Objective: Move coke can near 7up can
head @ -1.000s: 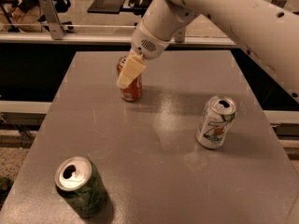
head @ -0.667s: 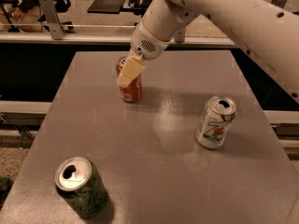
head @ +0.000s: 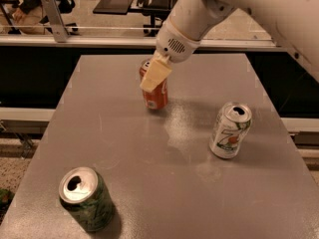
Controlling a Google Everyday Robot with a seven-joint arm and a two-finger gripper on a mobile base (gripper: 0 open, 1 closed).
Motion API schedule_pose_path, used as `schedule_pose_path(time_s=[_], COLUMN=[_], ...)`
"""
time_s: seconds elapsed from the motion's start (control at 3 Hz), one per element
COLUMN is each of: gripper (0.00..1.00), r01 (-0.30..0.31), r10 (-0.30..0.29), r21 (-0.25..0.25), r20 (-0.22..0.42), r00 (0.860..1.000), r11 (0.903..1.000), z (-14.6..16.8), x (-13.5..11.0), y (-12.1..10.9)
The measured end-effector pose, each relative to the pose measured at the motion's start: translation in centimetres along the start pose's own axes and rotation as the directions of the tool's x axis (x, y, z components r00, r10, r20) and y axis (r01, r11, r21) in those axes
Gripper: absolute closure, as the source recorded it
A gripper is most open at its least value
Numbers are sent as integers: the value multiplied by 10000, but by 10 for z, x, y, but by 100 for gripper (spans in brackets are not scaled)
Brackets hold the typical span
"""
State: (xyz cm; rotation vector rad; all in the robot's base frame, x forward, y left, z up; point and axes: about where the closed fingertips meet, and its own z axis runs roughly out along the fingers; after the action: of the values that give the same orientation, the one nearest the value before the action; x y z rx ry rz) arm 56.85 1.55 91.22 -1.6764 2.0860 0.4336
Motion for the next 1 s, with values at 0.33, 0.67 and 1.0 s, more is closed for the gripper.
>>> schedule_pose_path(time_s=[0.33,0.67,1.0], gripper=[100,100,100], r01=[-563,-1143,-1583], r10=[555,1108,1527], r21=[219,545,748], r20=[340,624,760], r00=[9979,9919,9853], r11=[9982,9920,9846], z=[-18,-32,-41], x=[23,49,71], y=[12,23,33])
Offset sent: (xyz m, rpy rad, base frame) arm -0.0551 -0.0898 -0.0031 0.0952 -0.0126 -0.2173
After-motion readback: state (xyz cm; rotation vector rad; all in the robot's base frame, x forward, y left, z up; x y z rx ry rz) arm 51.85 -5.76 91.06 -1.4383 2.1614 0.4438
